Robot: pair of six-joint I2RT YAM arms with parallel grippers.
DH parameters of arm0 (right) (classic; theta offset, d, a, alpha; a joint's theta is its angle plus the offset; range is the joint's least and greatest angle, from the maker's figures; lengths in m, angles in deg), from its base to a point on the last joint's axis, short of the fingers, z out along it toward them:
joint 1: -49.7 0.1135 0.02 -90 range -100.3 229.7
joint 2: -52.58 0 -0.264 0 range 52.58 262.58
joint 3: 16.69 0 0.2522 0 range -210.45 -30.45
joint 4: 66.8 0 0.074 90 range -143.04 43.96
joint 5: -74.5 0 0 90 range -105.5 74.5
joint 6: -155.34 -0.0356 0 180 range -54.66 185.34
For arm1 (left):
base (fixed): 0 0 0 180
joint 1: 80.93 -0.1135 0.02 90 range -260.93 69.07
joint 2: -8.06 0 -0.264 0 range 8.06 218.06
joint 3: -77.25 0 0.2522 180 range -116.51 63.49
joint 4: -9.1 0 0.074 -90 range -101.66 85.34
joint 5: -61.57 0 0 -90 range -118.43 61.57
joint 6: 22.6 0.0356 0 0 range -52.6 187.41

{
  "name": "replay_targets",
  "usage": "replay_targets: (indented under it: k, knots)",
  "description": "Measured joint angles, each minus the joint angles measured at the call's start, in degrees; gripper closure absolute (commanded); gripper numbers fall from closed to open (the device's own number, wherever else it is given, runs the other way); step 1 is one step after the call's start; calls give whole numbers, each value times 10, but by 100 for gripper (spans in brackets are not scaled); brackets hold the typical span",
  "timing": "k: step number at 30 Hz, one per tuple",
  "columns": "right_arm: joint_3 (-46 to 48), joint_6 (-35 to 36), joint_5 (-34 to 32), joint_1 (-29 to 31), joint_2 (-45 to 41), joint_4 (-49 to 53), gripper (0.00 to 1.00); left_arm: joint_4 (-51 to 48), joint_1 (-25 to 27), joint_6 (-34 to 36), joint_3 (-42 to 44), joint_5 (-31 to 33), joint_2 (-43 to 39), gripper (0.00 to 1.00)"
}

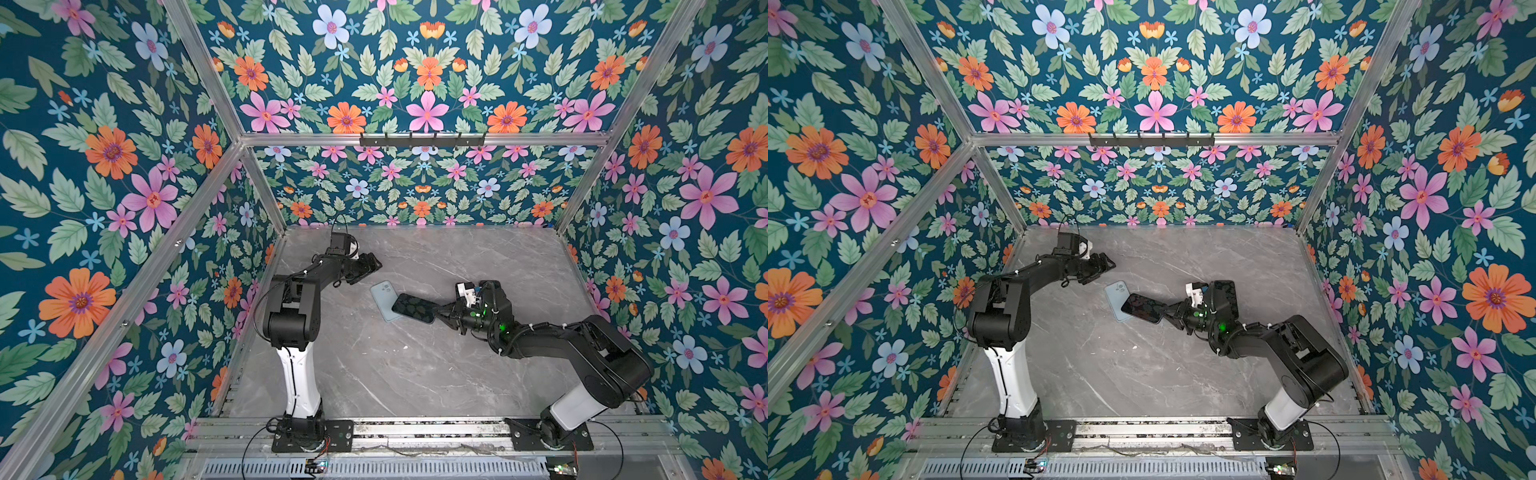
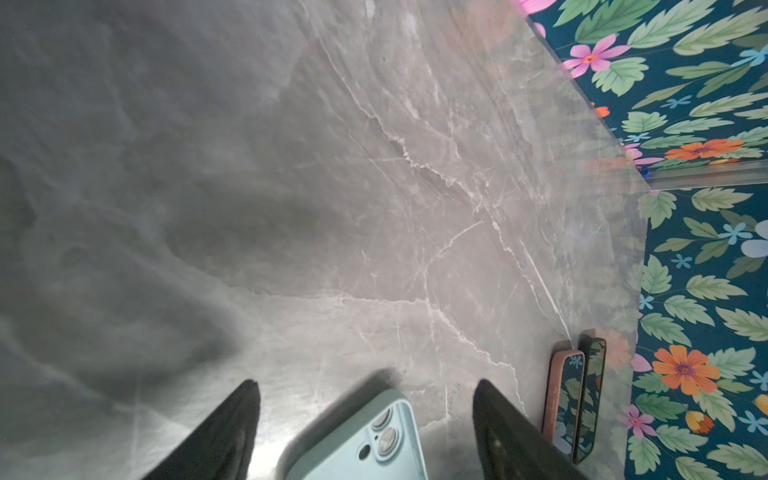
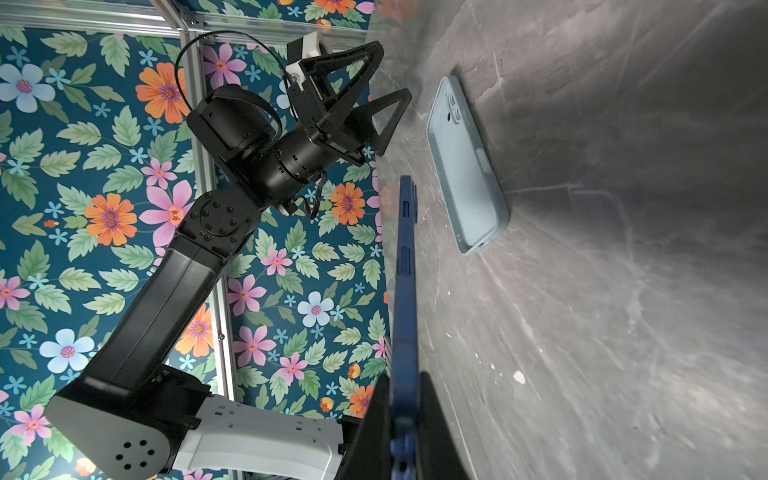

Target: Put the phone into the phone case

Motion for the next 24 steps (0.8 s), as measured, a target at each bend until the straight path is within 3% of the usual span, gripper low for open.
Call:
replay_targets:
  k: [10, 24]
  knots:
    - [-4, 20, -2, 0, -7, 48, 100, 25, 15, -10, 52, -51, -8, 24]
    - [-4, 62, -20, 0, -67, 136, 100, 75, 19, -42, 178, -113, -79, 26]
